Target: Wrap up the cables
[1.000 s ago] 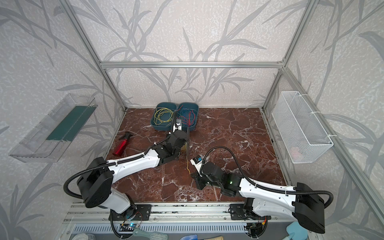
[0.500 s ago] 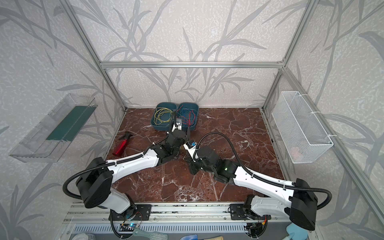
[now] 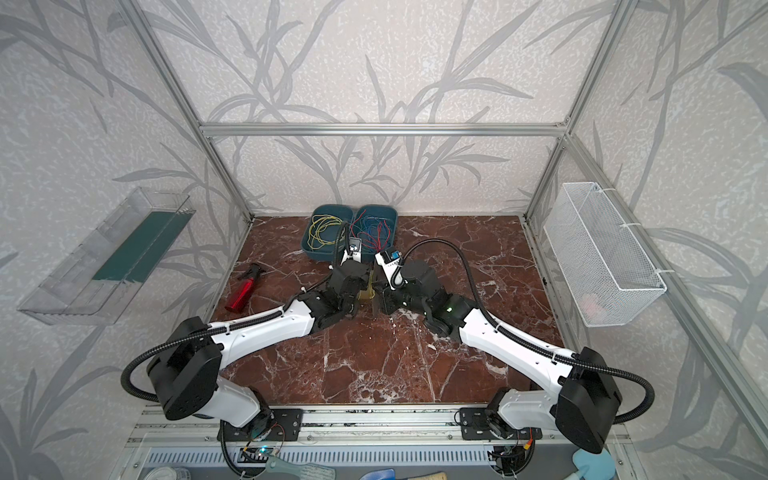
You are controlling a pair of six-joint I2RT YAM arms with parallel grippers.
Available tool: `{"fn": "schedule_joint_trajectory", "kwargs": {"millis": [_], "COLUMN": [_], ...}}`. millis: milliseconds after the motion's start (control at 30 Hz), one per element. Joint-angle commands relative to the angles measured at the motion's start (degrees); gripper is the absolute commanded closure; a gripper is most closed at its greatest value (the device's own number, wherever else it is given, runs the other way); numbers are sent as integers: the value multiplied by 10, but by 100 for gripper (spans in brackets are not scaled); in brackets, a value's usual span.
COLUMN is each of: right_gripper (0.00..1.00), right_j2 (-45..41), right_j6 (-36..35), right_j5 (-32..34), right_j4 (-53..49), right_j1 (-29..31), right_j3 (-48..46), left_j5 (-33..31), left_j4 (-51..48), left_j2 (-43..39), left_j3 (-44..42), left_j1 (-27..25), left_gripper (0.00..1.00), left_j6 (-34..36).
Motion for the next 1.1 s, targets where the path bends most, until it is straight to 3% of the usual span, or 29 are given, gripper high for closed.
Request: {"fn": "schedule_joint_trajectory", "kwargs": {"millis": [0, 800, 1067], "right_gripper": [100, 100, 100], "right_j2": [17, 201, 264], "right_j6": [2, 5, 17], "right_j5": [-5, -60, -107], "right_j4": [24, 44, 58], "right_j1": [-17, -115, -150], "right_j3": [29, 168, 185], "left_j5": [26, 88, 123], "left_j4": [-66, -39, 5], "left_j2": [5, -57, -97], "left_j3": [-28, -78, -120], "left_j1": [2, -8, -10], "left_gripper": [100, 100, 100], "left_j6": [17, 86, 103]}}
